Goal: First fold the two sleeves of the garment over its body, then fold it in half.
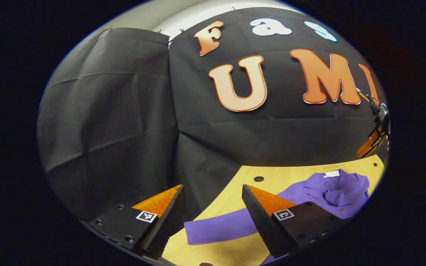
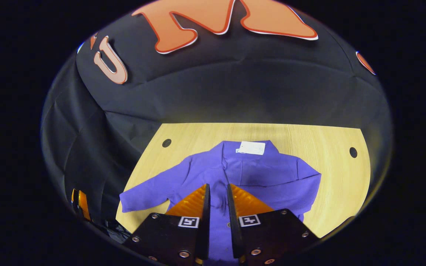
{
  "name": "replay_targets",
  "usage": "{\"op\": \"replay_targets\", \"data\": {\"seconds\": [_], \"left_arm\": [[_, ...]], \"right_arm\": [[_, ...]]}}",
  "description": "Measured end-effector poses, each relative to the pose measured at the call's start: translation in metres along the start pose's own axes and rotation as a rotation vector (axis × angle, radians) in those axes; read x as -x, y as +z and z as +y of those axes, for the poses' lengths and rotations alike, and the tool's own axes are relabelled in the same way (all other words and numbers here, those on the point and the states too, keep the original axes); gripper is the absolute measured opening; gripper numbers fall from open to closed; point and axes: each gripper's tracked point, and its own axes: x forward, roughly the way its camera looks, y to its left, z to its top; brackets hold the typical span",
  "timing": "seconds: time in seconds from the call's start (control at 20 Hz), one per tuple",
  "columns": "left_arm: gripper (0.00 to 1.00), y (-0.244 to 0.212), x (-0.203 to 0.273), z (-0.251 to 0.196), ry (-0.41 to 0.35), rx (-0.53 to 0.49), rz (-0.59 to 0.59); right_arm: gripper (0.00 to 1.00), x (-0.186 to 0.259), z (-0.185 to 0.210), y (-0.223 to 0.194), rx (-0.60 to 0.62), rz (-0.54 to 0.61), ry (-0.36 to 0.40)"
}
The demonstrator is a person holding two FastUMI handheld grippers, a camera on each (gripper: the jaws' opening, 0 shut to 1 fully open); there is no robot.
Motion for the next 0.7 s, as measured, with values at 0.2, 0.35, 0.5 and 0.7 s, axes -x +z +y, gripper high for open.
{"op": "replay_targets", "data": {"seconds": [0.2, 0.35, 0.5, 0.7], "left_arm": [[0.98, 0.0, -0.019, 0.013, 0.002, 0.049, 0.02], [0.98, -0.009, -0.037, 0.019, 0.0, 0.099, 0.072], [0.98, -0.031, -0.056, 0.021, -0.017, 0.15, 0.175], [0.98, -0.068, -0.074, 0.026, -0.036, 0.189, 0.35]], "right_arm": [[0.39, 0.023, -0.005, 0.015, 0.006, -0.109, -0.021], [0.66, 0.049, -0.015, 0.025, -0.008, -0.215, -0.039], [0.86, 0.078, -0.025, 0.034, 0.045, -0.325, -0.066], [0.95, 0.121, -0.038, 0.033, 0.144, -0.445, -0.13]]}}
